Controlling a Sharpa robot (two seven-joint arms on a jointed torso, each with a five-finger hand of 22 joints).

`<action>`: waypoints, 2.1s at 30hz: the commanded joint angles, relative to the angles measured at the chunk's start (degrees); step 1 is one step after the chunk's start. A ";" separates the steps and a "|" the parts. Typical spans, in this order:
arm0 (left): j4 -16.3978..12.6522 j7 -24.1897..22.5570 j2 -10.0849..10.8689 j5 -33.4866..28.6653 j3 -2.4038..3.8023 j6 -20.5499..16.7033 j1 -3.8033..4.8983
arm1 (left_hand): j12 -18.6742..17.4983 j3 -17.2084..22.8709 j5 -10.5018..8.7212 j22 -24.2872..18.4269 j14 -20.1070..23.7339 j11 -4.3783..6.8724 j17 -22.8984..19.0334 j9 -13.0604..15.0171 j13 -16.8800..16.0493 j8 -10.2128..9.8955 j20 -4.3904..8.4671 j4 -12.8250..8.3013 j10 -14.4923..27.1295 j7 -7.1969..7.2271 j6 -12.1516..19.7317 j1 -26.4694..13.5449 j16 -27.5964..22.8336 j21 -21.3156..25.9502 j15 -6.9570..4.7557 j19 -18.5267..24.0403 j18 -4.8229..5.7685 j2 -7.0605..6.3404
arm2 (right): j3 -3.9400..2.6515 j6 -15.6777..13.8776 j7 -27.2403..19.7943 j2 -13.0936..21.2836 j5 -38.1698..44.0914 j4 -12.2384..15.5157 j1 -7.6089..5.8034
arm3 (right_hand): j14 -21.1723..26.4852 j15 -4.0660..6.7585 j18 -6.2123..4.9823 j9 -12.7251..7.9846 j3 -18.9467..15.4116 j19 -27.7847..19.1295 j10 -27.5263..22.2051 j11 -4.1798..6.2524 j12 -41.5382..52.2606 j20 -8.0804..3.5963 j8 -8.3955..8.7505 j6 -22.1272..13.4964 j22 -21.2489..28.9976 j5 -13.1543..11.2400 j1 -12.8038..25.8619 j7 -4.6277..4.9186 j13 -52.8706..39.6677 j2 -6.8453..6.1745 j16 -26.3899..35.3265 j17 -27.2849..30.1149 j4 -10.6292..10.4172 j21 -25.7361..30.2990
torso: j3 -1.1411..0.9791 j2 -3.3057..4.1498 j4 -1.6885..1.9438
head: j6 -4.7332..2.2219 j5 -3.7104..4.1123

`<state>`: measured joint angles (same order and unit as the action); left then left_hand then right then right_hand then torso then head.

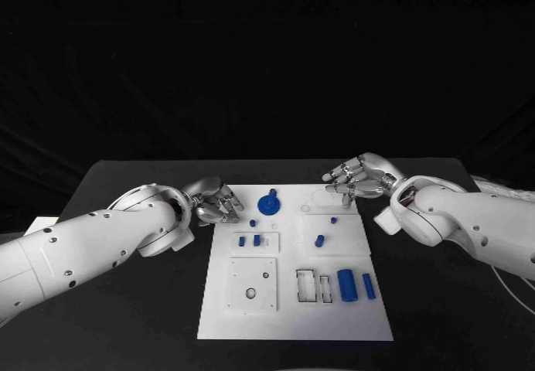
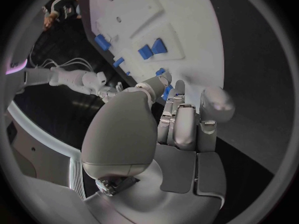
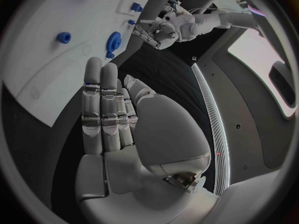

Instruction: Assemble the parts on the task board

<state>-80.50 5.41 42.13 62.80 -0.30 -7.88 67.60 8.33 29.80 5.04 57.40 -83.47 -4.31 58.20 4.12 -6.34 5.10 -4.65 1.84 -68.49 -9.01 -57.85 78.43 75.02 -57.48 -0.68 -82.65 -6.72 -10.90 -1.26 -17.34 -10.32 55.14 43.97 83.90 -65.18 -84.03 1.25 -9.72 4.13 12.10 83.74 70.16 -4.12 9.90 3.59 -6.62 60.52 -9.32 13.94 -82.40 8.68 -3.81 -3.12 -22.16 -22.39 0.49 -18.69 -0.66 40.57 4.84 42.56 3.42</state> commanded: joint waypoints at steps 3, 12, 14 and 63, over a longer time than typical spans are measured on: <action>-2.06 -19.59 2.15 -47.29 -0.13 -5.75 0.06 | 1.00 -0.18 0.02 -9.04 4.75 -0.82 -10.12 -0.02 -0.17 0.56 -0.63 0.84 1.63 -0.41 -1.20 -0.82 -6.03 10.35 0.73 5.08 -1.93 1.35 | -0.12 5.62 8.30 1.84 26.75 2.69 -0.21 | -2.40 0.99 -0.21 -0.17 3.04 2.36 1.63 0.74 -1.78 -0.98 1.04 1.88 -4.18 -0.06 1.78 -1.09 -0.23 -1.95 -18.66 -13.59 1.09 -7.14 | 0.04 -0.10 -0.10 | -0.56 1.18; -6.59 -27.04 6.26 -68.98 -0.54 -4.92 -0.35 | 5.28 -2.90 -0.09 -11.35 6.25 0.04 -12.67 0.08 -1.94 1.68 -0.65 1.54 -0.09 0.16 -2.75 -2.36 -7.09 13.38 0.22 6.90 -2.69 2.36 | -0.21 10.33 18.39 3.44 54.32 7.33 -0.15 | -3.00 0.73 2.57 0.10 6.90 2.67 1.22 1.03 -4.96 -1.23 1.97 4.49 -27.85 -2.86 4.31 -1.49 -0.16 -3.78 -38.93 -32.91 0.52 -30.37 | 0.02 -0.10 0.09 | -1.06 2.50; -7.25 -27.45 6.81 -69.95 -0.60 -4.78 -0.43 | 5.45 -3.01 -0.09 -11.56 6.29 0.07 -12.78 0.07 -2.02 1.73 -0.63 1.49 -0.05 0.18 -2.80 -2.34 -7.11 13.61 0.22 6.98 -2.73 2.39 | -0.21 10.46 19.25 3.52 57.13 7.99 -0.06 | -2.64 0.61 2.71 0.10 7.94 1.99 0.98 0.92 -5.51 -1.16 2.28 4.69 -29.47 -4.36 4.47 -1.50 -0.11 -4.25 -40.24 -34.00 0.35 -32.09 | 0.05 -0.09 0.10 | -0.99 2.42; -8.41 -26.66 8.61 -70.81 -0.70 -4.60 -0.65 | 7.41 -4.35 0.02 -10.58 5.77 -0.32 -11.92 -0.24 -2.83 1.56 -0.71 0.77 2.02 -0.35 -1.59 -1.92 -6.05 12.72 0.44 6.41 -2.47 2.63 | -0.18 14.71 19.92 -0.98 63.71 8.60 2.56 | -2.19 0.23 2.87 0.37 16.37 -2.07 0.00 0.54 -6.07 0.58 2.66 6.19 -42.04 -8.60 4.75 -1.60 0.06 -4.23 -49.27 -41.57 -1.89 -44.69 | -0.03 -0.04 -0.01 | -0.39 1.95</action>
<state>-88.79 -21.39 50.80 -8.10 -1.03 -12.89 66.93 15.55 25.81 5.04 46.76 -77.62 -4.59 46.22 3.96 -9.09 6.54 -5.30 2.62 -66.95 -9.31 -59.77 76.43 68.80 -44.44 -0.51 -75.93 -8.89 -8.90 -1.82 -5.17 10.04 54.47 107.26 92.52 -63.15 -84.02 1.86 -7.52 4.43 28.33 82.02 70.18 -3.97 3.93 4.19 -3.96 66.33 -51.31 5.45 -77.53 7.15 -3.81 -7.93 -71.23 -63.94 -1.37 -63.16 -0.65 40.52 4.82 42.09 5.32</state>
